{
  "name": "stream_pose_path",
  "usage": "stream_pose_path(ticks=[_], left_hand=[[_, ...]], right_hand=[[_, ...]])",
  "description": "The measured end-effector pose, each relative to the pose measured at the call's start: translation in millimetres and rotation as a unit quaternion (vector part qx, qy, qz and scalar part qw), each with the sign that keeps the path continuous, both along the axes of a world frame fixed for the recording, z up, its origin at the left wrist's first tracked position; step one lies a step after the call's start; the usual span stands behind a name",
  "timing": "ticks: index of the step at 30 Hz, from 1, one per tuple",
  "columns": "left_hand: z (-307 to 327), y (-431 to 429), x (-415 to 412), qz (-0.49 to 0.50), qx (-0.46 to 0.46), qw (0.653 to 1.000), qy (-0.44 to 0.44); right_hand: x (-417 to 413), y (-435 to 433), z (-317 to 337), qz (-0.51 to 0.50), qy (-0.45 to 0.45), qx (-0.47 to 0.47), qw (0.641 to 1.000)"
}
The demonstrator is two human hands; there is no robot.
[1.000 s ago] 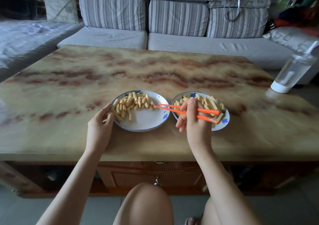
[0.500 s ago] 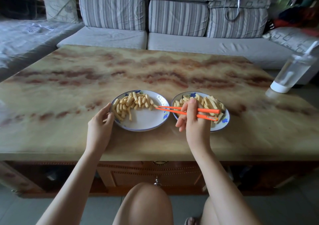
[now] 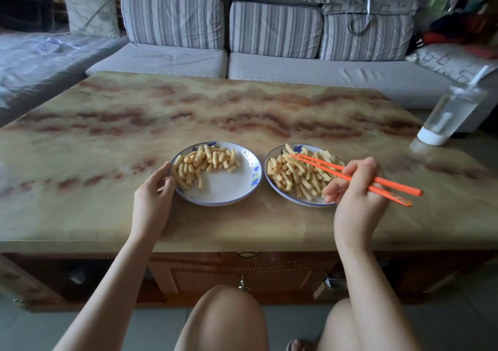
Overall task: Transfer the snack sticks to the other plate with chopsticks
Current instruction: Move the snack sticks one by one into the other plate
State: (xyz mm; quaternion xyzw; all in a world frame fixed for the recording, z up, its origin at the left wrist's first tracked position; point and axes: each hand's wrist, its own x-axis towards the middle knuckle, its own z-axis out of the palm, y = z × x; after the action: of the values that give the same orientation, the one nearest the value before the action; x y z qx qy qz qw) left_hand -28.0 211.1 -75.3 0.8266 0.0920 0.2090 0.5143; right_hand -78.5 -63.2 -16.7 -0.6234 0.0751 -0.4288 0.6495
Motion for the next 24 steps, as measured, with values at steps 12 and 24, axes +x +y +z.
stream_pose_path(ticks=[12, 24], left_hand=[[-0.9, 0.6, 0.3, 0.002, 0.005, 1.0, 0.0], [-0.4, 0.3, 0.4, 0.003, 0.006, 1.0, 0.002]], right_hand=[[-1.7, 2.9, -0.5, 0.016, -0.016, -0.037, 0.999], [24.8, 39.9, -15.1, 0.16, 0.056, -0.123, 0.978]])
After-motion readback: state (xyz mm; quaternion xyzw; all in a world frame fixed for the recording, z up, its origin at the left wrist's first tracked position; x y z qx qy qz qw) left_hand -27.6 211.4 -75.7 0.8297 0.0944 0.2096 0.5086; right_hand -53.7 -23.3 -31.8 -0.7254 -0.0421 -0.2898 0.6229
